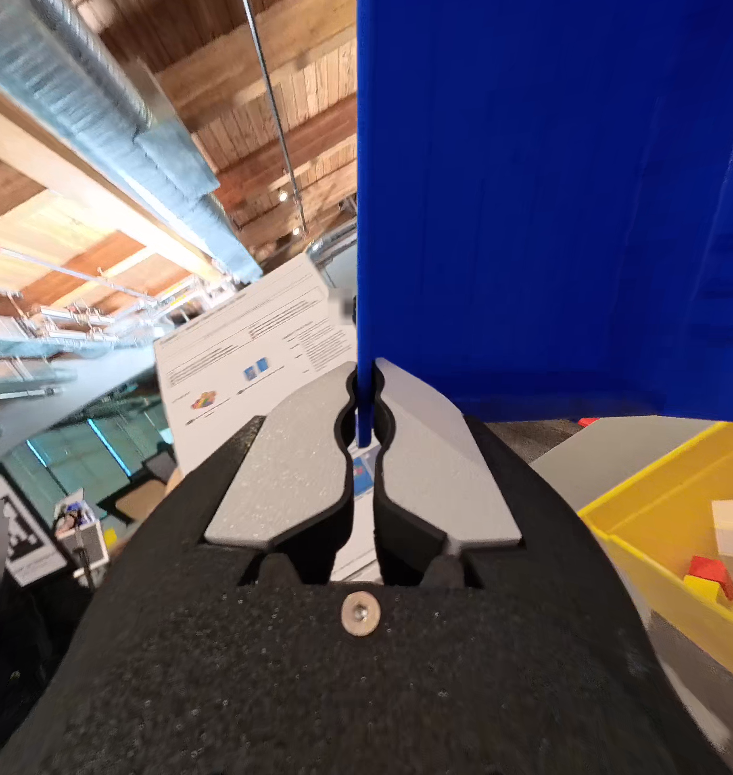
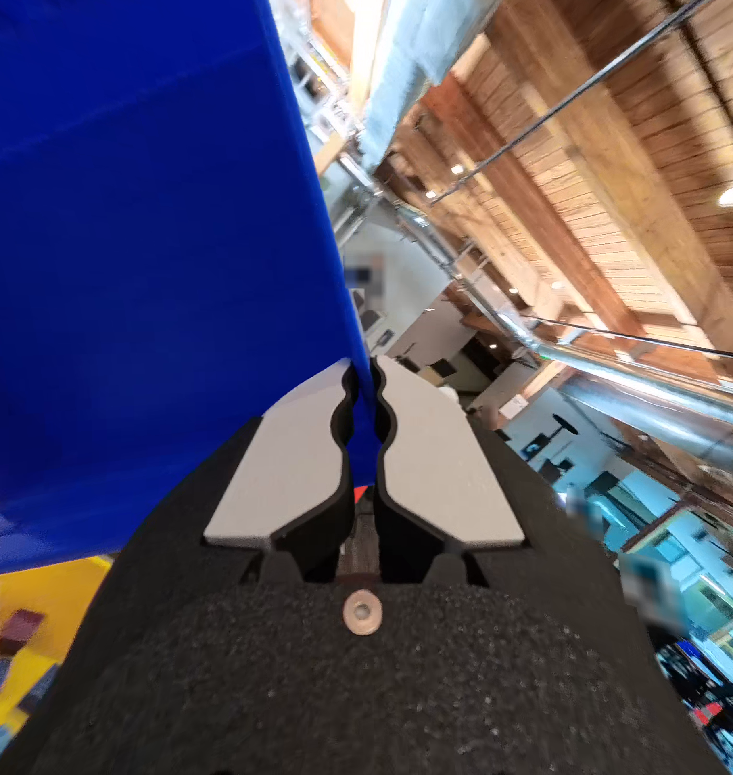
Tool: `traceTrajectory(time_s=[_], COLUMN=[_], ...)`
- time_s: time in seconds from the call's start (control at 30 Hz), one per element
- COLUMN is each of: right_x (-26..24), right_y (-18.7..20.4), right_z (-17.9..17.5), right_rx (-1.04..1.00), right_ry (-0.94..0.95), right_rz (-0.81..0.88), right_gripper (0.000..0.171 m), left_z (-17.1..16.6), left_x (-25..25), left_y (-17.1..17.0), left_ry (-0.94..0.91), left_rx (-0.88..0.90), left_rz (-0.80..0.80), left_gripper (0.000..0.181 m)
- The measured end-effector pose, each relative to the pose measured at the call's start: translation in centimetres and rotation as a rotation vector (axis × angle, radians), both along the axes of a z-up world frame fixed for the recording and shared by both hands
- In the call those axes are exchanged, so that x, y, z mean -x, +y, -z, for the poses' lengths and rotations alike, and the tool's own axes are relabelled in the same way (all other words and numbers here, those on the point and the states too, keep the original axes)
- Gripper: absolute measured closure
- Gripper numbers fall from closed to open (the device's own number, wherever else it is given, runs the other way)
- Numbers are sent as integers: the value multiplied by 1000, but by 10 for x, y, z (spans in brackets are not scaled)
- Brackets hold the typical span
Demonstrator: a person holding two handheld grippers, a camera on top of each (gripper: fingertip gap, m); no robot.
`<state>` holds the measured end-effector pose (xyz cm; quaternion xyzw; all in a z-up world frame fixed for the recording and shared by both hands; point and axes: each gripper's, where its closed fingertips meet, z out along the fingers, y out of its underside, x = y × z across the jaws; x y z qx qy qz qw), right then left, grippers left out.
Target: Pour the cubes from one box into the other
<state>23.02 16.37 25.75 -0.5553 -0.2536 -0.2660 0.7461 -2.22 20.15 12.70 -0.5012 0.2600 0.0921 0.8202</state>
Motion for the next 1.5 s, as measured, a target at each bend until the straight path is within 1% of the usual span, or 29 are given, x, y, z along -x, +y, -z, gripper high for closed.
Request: traceTrajectory(time_s=[0.07,0.17,0.27,0.37,0.47,0.57,0.67,0.73,0.83,0.93,1.03,1.1,1.2,1.27,1.43,1.47,1.5], right_x=[41,115,200,289,371,440,494,524,558,580,594,601,604,603,607,607,607], right_y=[5,19,31,46,60,71,80,88,102,113,119,124,129,129,133,134,135], right_z=[-29,-49,-50,-32,13,77,145,185,239,286,322,340,363,375,378,377,374], right_rx=[61,259,453,595,792,1004,1176,1266,1374,1478,1585,1623,1686,1729,1699,1674,1629], right_ry=[-49,-131,-190,-249,-310,-387,-452,-466,-505,-562,-562,-551,-538,-518,-456,-461,-458], right_rz=[-27,-60,-109,-179,-233,-261,-279,-300,-313,-309,-321,-341,-348,-348,-390,-395,-396], right_gripper=[166,167,167,168,167,167,167,167,166,166,166,166,165,165,164,162,157], left_z=[-16,-31,-29,-12,23,71,115,142,179,212,232,241,243,244,244,244,244], left_x=[36,105,183,258,324,377,419,440,458,468,486,494,496,499,503,503,503], left_y=[-10,-29,-52,-81,-109,-134,-151,-158,-162,-163,-158,-155,-152,-150,-149,-149,-149], left_ry=[-32,-51,-123,-145,-122,-158,-238,-247,-259,-304,-380,-407,-441,-410,-427,-438,-455], left_rx=[60,154,309,452,610,803,933,999,1092,1183,1227,1248,1257,1262,1266,1266,1265], left_rz=[-7,-60,-81,-141,-212,-228,-243,-271,-292,-280,-286,-277,-239,-258,-276,-275,-274], left_gripper=[179,179,179,179,179,179,179,179,178,178,179,179,178,178,178,178,178])
